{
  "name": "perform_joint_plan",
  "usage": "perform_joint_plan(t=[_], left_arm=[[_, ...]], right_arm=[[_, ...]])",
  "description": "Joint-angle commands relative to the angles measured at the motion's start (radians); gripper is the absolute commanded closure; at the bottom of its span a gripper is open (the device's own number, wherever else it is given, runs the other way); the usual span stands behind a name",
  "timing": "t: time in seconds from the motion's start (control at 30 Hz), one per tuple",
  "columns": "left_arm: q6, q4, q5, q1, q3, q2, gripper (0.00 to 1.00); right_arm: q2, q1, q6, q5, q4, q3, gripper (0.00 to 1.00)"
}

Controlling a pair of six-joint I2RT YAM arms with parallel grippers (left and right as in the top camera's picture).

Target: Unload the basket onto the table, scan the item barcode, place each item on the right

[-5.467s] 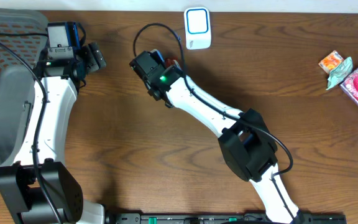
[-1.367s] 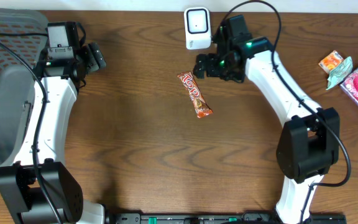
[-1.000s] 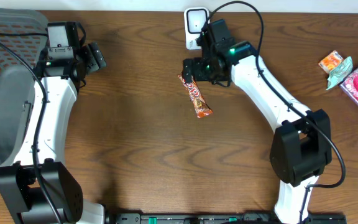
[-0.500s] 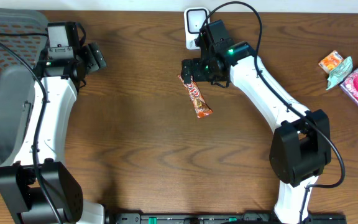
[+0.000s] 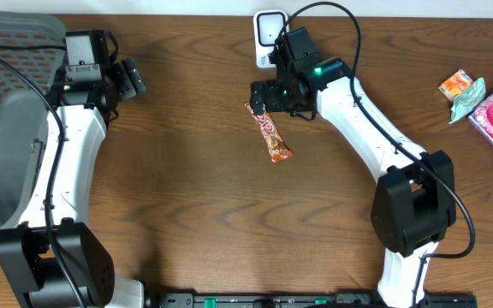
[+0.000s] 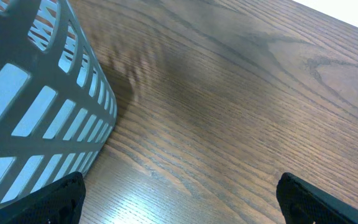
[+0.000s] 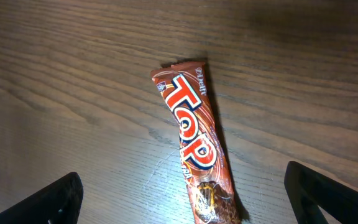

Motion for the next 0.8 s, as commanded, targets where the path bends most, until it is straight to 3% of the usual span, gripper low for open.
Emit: perform_joint_plan(t=[0.0, 0.37, 0.53, 0.77], left_arm=[[-0.009, -0.003, -0.009, 0.004, 0.005, 0.005, 0.02], [-0.009, -0.003, -0.009, 0.004, 0.005, 0.005, 0.02], [-0.009, -0.003, -0.009, 0.004, 0.005, 0.005, 0.02], [-0.009, -0.003, -0.009, 0.004, 0.005, 0.005, 0.02]], right_arm=[[-0.002, 0.012, -0.007, 0.008, 0.000, 0.008, 0.01], [0.005, 0.023, -0.007, 0.042, 0.012, 0.008, 0.01], [0.011, 0.025, -0.008, 0.054, 0.023, -0.003, 0.18], [0.018, 0.045, -0.072, 0.087, 0.086, -0.070, 0.20]])
